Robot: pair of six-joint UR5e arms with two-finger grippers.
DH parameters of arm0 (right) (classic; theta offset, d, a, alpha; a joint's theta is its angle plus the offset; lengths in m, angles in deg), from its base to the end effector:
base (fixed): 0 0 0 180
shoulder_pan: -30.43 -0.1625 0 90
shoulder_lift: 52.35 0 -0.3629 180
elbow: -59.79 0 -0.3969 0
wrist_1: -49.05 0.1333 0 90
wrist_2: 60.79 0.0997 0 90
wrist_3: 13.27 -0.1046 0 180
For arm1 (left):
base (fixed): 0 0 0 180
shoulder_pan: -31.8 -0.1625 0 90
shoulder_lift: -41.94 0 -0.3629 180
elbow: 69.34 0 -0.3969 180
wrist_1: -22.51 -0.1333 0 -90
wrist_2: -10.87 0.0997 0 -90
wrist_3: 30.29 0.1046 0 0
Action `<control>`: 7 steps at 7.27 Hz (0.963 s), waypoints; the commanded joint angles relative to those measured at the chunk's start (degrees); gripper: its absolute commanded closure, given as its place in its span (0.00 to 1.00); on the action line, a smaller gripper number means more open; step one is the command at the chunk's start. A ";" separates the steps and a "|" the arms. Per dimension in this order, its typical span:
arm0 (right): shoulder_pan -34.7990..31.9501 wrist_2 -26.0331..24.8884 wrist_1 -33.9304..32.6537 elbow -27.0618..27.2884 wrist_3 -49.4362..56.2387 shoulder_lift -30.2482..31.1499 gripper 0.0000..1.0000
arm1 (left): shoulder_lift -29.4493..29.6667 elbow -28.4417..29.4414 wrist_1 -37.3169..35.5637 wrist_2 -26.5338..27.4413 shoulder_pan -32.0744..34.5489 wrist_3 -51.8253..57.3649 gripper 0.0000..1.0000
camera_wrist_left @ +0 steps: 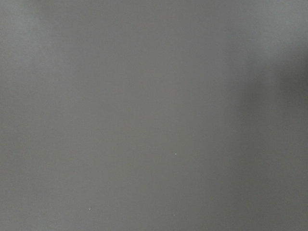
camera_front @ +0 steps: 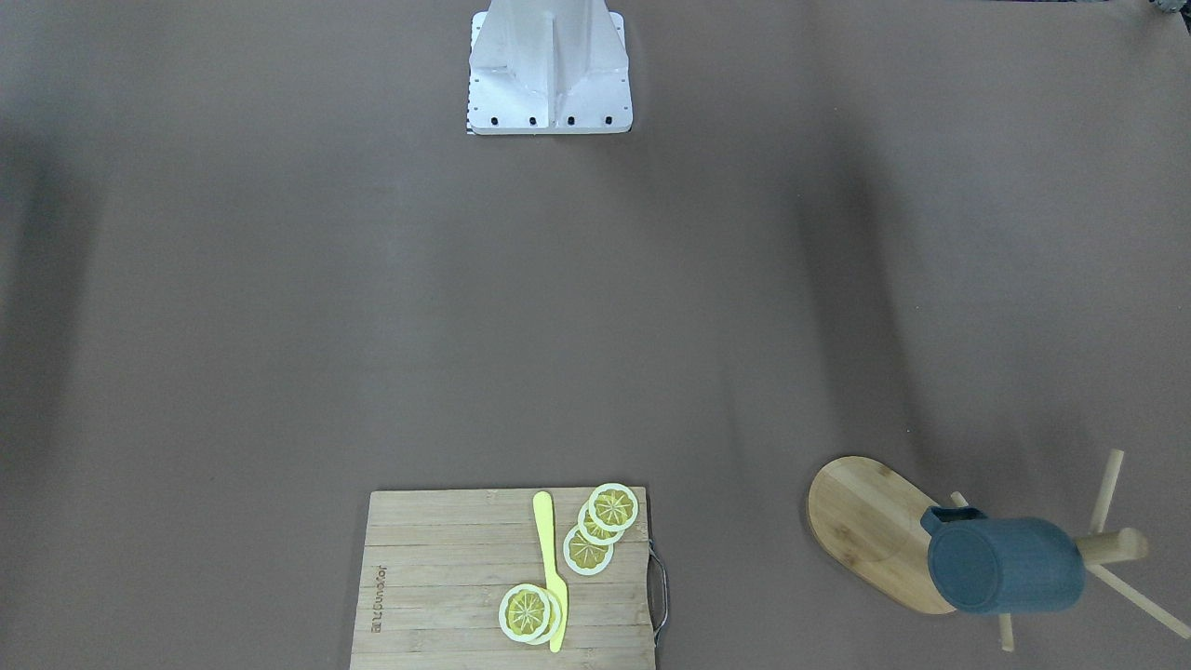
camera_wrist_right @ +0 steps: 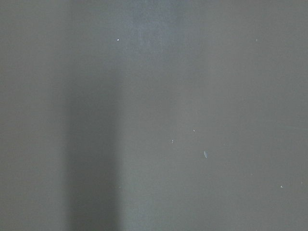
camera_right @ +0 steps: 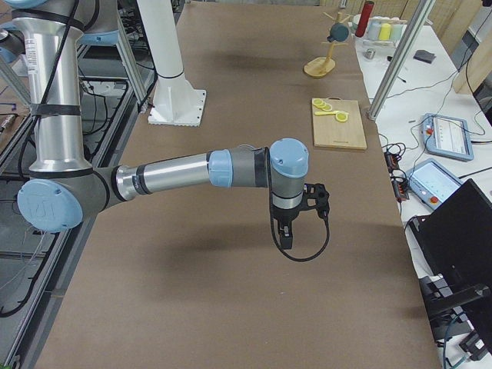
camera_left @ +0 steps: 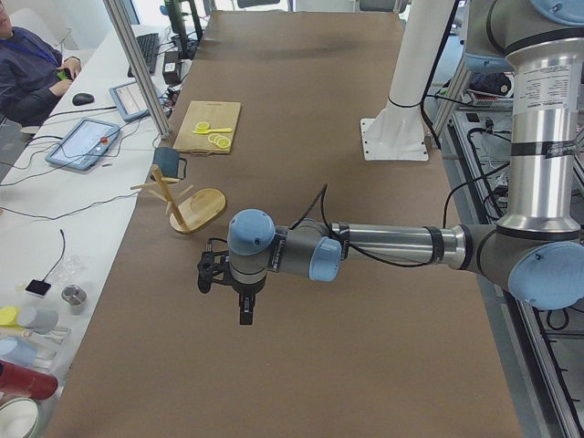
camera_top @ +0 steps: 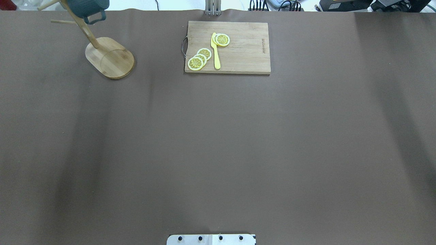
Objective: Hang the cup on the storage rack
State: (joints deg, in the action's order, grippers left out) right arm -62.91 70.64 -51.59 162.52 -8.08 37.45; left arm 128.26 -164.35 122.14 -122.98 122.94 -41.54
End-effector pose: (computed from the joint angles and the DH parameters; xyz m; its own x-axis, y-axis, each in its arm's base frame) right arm 0.0926 -0.4863 0.5110 0.7522 -0.0730 0.6549 0.0099 0.9950 0.0996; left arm -0.0705 -0.4844 0.5705 0.7059 -0.0764 -0.7042 0.1603 0.9856 0.0538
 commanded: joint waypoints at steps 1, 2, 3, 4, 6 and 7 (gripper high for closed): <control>0.00 -0.21 0.27 -1.47 0.34 1.33 0.00 | -1.41 -1.39 -0.93 0.87 0.01 0.26 0.00; 0.00 -0.22 0.18 -1.57 0.25 1.77 0.00 | -2.73 -1.84 -0.76 0.44 -0.08 0.35 0.00; 0.09 -0.04 0.18 -1.57 0.17 1.95 0.00 | -3.09 -2.54 -0.32 0.43 -0.26 0.44 0.00; 0.09 0.05 0.18 -1.57 0.08 2.13 0.00 | -3.44 -3.07 -0.23 0.43 -0.34 0.53 0.00; 0.09 0.14 0.27 -1.66 0.16 3.09 0.00 | -3.53 -2.64 0.21 0.61 -0.35 0.53 0.00; 0.09 0.31 0.18 -1.57 0.08 3.27 0.00 | -3.97 -2.72 1.60 0.61 -0.35 0.44 0.00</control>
State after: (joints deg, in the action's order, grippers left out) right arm -62.83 70.78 -51.37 160.90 -7.95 40.32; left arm 124.68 -167.11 122.55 -122.43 122.61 -41.03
